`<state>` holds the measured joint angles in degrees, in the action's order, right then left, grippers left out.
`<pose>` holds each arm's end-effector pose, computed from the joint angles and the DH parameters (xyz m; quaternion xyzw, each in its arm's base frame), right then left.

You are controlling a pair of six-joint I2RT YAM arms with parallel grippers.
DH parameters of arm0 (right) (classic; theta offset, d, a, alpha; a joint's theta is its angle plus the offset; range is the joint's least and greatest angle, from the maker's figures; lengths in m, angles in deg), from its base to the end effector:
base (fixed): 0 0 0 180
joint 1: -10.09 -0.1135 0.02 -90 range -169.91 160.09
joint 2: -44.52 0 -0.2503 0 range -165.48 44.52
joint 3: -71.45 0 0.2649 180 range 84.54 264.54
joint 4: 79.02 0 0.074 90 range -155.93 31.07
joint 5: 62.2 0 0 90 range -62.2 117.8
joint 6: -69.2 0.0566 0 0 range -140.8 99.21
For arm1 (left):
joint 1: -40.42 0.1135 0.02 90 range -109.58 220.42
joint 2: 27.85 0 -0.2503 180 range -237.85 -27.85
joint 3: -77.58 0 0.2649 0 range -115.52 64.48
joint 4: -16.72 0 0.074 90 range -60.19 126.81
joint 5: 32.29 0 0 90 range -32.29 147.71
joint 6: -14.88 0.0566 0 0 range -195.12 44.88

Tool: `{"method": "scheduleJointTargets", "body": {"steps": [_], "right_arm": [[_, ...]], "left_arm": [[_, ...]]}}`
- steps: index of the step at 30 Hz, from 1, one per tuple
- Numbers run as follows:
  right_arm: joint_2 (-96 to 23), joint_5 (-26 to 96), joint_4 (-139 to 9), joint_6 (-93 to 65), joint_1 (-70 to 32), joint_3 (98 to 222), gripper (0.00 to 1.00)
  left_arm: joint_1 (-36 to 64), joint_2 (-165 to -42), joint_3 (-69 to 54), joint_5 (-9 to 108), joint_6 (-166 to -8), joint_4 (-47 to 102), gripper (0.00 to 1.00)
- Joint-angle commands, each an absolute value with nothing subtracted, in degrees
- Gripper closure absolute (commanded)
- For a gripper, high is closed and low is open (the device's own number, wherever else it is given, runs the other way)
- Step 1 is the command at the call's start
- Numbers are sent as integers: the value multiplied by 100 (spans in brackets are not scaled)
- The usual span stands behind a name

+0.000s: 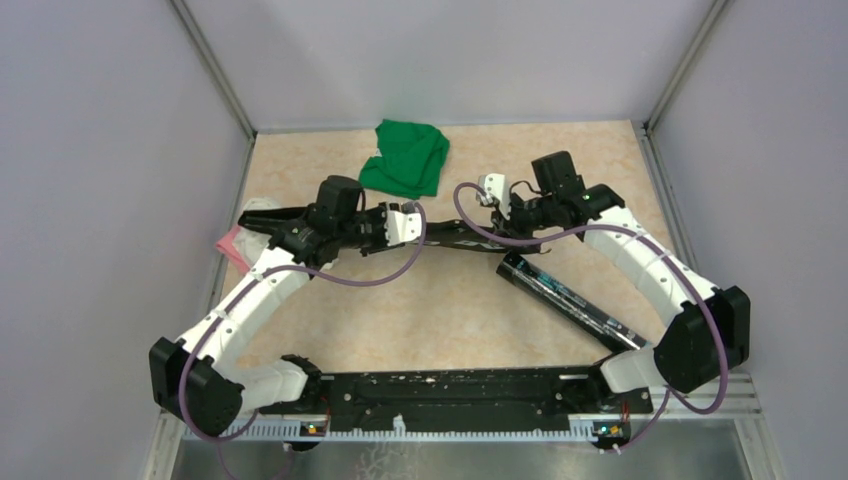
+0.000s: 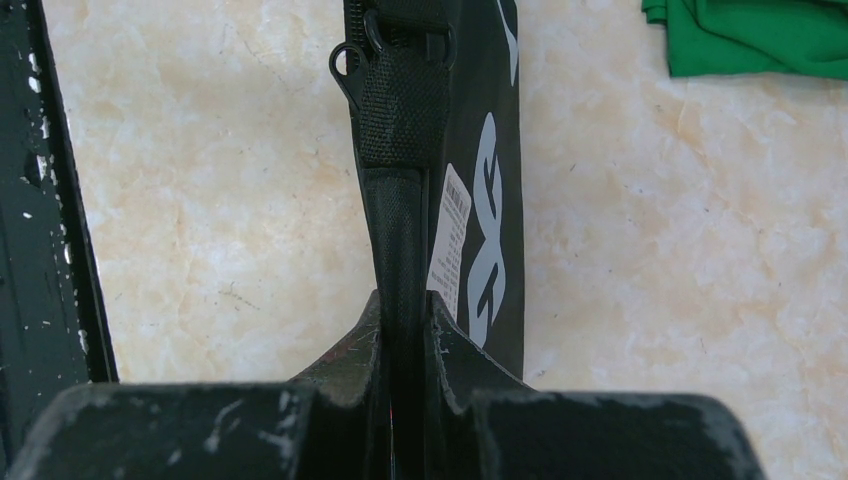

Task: Pack up the badminton gear
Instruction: Adjust the racket bag at the center of the board.

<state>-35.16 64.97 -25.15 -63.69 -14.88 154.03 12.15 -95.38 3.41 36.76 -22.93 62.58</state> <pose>0.2709 0.1639 0.2806 -0.5870 0.6818 0.2474 0.3596 0.2421 -0.1532 0.2952 0.6333 0.6279 -0.0733 0.4465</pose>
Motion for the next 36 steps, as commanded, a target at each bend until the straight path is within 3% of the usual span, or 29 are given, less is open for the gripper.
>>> {"method": "scheduleJointTargets", "body": {"steps": [1,5,8,9,36], "right_arm": [[-3587,6638,-2684,-6320,-1427,15714,100],[-3607,6685,-2725,-6292,-1430,15746,100],[-3617,6694,-2720,-6289,-1432,15771,100],[-3616,6693,-2733,-6289,-1434,15768,100],[-3931,5987,-3164,-5202,-1429,15943,100]], "left_arm": [[1218,-9496,95,3048,-2342,6216,62],[1217,-9606,19,2936,-2305,6332,78],[1219,-9674,-54,2909,-2283,6386,98],[1213,-9683,-89,2886,-2287,6408,100],[1157,-9405,-791,151,-2270,7743,100]]}}
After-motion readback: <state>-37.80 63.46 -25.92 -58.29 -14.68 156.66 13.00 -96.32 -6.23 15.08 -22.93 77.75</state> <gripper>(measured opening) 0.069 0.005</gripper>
